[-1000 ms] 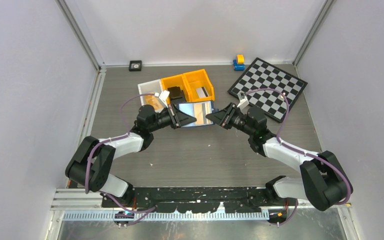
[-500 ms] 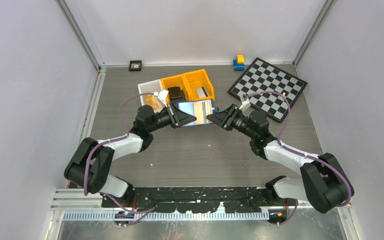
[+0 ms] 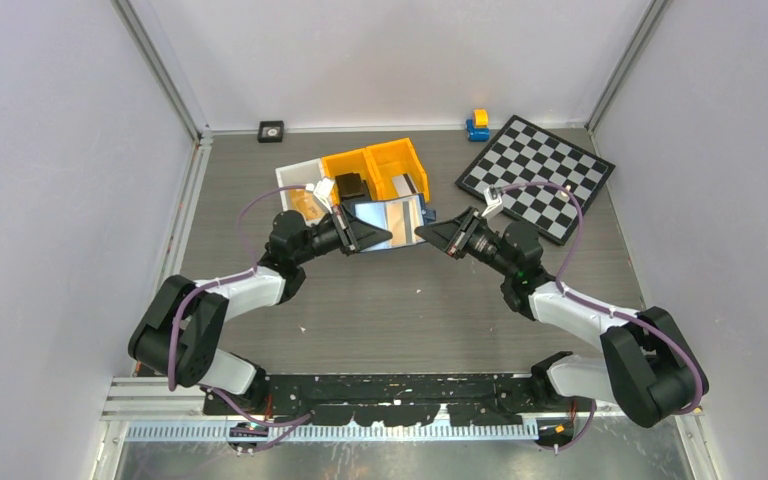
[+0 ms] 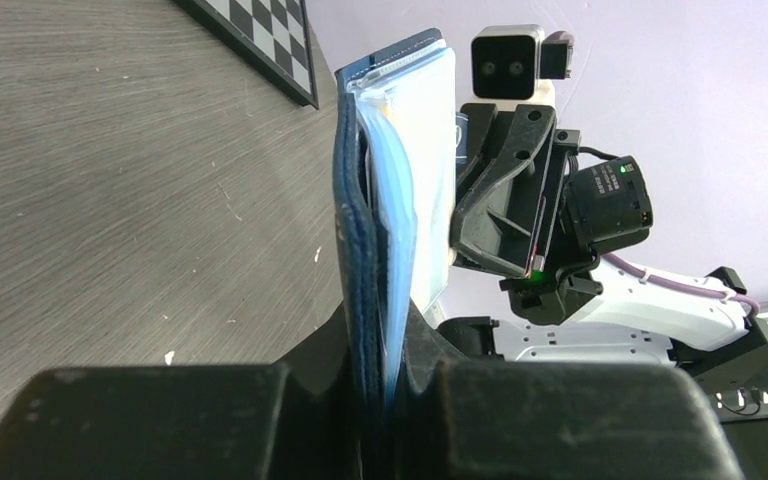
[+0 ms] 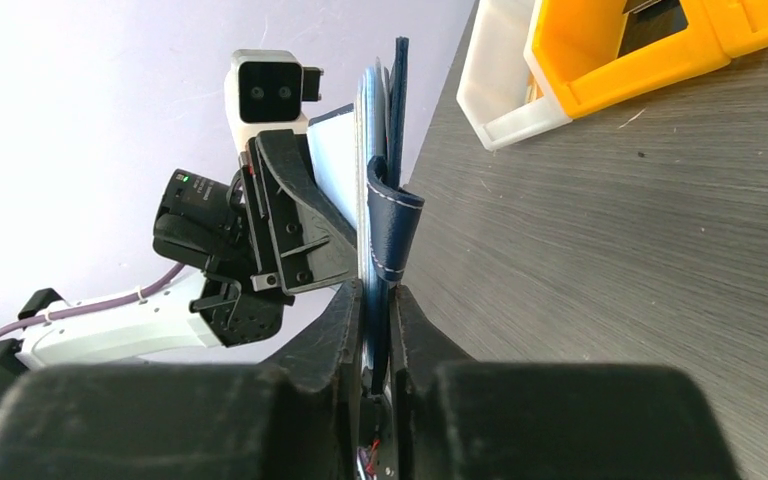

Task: Take the credit cards out of the card holder
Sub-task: Remove the credit card from the card holder.

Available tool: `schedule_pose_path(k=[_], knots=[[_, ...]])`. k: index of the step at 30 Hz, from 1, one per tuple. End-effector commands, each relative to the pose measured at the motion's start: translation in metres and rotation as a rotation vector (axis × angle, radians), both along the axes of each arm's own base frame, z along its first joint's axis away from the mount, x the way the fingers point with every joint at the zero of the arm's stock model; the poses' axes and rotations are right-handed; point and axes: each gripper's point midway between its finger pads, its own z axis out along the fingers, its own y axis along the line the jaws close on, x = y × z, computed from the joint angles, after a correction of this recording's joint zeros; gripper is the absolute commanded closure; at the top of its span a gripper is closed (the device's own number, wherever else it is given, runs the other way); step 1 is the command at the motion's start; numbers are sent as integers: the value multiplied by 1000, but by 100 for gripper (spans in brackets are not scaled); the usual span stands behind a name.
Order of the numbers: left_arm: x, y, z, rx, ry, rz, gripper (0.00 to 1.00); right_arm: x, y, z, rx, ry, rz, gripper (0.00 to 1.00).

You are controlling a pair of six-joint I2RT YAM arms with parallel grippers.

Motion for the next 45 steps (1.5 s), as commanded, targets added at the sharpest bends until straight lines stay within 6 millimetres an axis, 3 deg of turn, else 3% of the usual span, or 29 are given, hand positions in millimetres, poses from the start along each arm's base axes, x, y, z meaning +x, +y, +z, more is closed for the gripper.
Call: schedule_pose_path(k=[1,5,8,11,19,27,32,36,38,42,45], knots=[[1,1,19,-42,-72,-7,100,-4,1,25,55,-86,23,95],[8,1,6,28,-38,14,100,-4,2,26,54,-93,35,99],[14,6,-22,170,44,58,86,-1,2,22,21,-82,28,100],[16,8,-31,247,51,90,75,4,3,9,-77,-58,-10,99],[18,0,-60,384,103,90,63,-8,11,-2,-407,-129,-102,100],[18,-3,-66,401,117,72,57,6,-17,-13,-611,-81,-276,99],[17,-5,-65,391,113,61,65,8,-19,-11,-625,-85,-294,99],[17,-6,-68,390,128,55,60,8,-26,-16,-656,-62,-314,100],[17,-8,-70,387,132,45,61,6,-21,-16,-645,-68,-291,100],[16,-15,-76,367,151,11,77,2,-6,-20,-641,-76,-221,99],[15,-24,-82,351,170,-23,78,0,4,-24,-670,-89,-196,100]])
